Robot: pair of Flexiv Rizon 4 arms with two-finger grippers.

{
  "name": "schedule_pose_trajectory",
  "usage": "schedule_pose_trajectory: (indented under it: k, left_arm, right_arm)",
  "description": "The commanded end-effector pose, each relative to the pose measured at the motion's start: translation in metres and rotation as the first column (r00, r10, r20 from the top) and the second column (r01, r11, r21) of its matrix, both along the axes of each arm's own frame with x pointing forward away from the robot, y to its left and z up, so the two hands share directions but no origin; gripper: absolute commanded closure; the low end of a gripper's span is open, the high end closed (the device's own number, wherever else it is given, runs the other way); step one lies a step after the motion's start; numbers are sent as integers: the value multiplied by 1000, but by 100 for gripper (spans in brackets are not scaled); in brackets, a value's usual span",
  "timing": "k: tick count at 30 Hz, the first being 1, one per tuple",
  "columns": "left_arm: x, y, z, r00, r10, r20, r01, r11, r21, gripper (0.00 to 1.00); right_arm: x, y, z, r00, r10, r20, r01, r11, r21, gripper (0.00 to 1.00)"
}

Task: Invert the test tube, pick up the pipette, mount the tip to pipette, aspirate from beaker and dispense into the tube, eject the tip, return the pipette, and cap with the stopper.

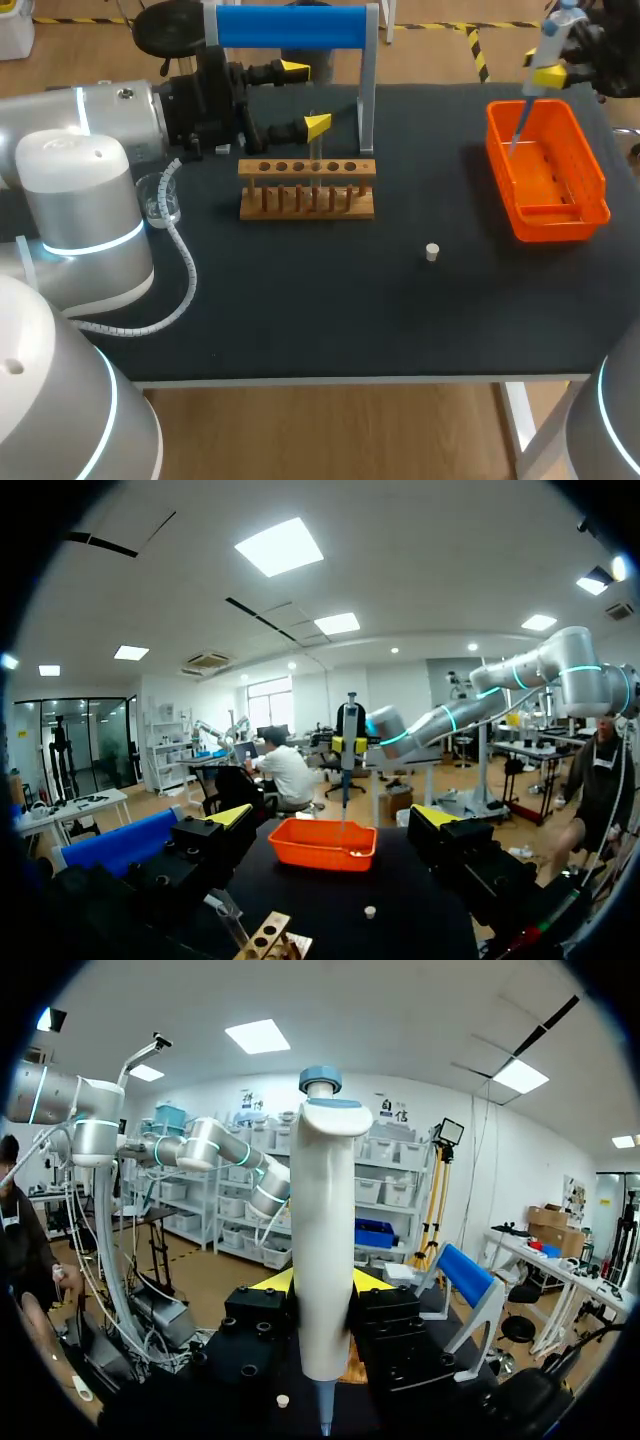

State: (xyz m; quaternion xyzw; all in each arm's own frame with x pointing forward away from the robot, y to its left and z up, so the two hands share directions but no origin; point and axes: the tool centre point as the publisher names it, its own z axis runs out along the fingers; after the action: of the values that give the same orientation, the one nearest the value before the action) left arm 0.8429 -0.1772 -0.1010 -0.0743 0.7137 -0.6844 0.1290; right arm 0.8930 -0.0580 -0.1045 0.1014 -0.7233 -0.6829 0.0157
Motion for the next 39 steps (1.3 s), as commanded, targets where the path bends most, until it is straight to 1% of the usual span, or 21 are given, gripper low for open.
schedule_pose_trajectory:
  k: [1,6,14,20,26,39]
  left_arm:
    - [0,0,-1,1000,0,2,0,1000,-3,0]
    - [0,0,-1,1000,0,2,0,1000,-3,0]
    - [0,0,-1,1000,0,2,0,1000,-3,0]
    - [0,0,-1,1000,0,2,0,1000,-3,0]
    - [0,0,-1,1000,0,2,0,1000,-3,0]
    - [0,0,-1,1000,0,2,0,1000,-3,0]
  right_arm:
    - [8,-37,-6,1000,0,-11,0,1000,16,100]
    - [15,-57,-13,1000,-6,-24,7,1000,29,100]
    - [25,-82,-27,999,30,-39,-28,998,50,100]
    - [27,-97,-35,997,42,-60,-38,997,69,100]
    - [27,-107,-42,997,33,-74,-29,998,62,100]
    - [28,-117,-51,995,10,-104,-6,999,38,100]
